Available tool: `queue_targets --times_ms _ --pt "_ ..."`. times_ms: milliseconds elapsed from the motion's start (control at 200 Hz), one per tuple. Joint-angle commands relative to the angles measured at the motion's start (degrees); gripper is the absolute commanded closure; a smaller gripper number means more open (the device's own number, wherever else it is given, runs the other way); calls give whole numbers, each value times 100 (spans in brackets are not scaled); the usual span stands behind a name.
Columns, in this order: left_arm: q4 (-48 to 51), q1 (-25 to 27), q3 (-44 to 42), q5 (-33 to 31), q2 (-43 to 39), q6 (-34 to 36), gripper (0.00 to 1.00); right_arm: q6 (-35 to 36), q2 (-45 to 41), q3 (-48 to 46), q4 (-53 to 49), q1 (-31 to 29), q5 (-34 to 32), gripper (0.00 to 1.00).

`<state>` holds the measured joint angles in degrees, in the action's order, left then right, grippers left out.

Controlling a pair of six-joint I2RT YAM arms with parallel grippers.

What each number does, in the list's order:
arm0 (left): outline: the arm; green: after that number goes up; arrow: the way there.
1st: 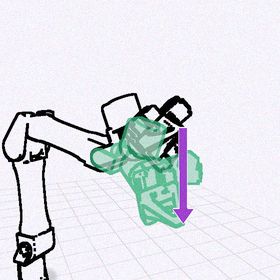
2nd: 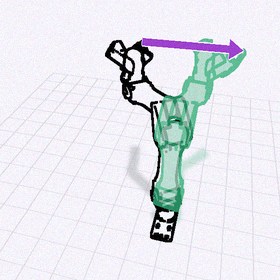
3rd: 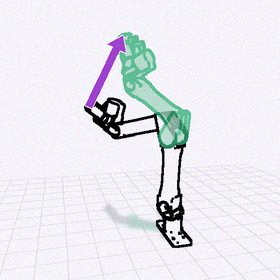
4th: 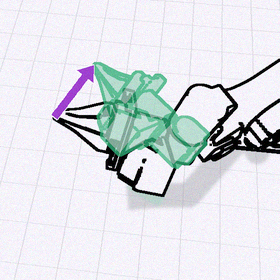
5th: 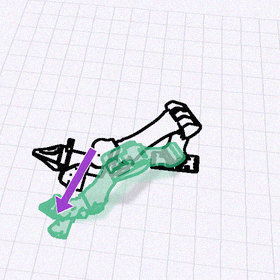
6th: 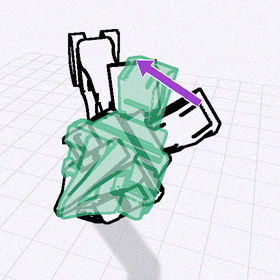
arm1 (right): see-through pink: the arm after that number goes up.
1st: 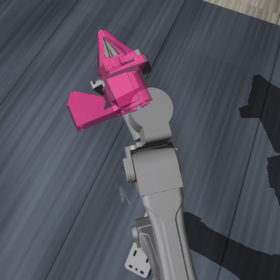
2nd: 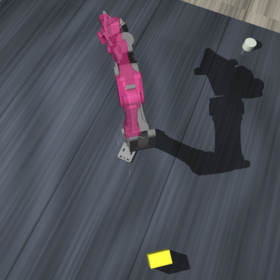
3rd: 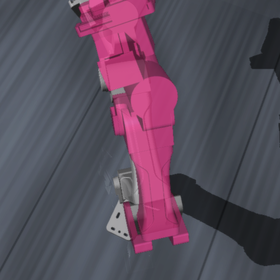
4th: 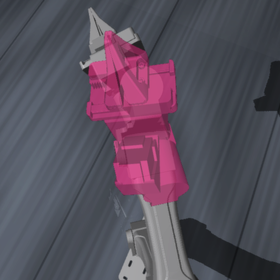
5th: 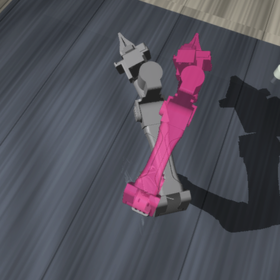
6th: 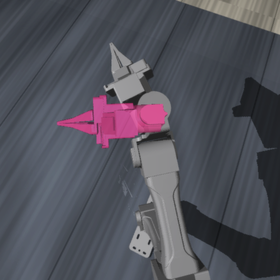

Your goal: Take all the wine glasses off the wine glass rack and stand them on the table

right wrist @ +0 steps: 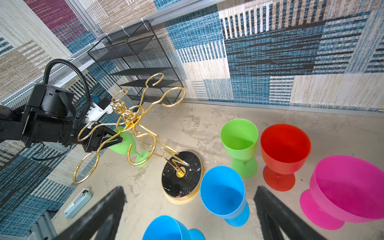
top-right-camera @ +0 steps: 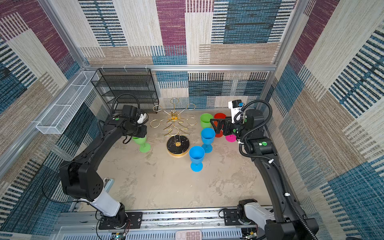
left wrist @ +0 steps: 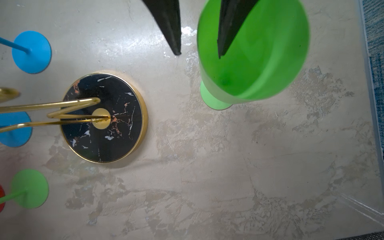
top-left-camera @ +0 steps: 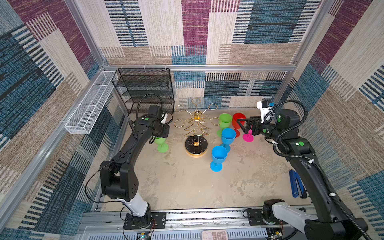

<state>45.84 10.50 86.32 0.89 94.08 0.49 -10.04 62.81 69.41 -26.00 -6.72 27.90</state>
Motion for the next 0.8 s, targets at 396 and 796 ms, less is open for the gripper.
queue_targets --times_ms 396,796 --pt "-2317 -100 -1736 -274 -2097 -322 1 268 -326 -610 902 0 -889 1" --pt "-6366 -92 -5561 -649 -4745 -332 1 744 -1044 -3433 3773 2 -2477 1"
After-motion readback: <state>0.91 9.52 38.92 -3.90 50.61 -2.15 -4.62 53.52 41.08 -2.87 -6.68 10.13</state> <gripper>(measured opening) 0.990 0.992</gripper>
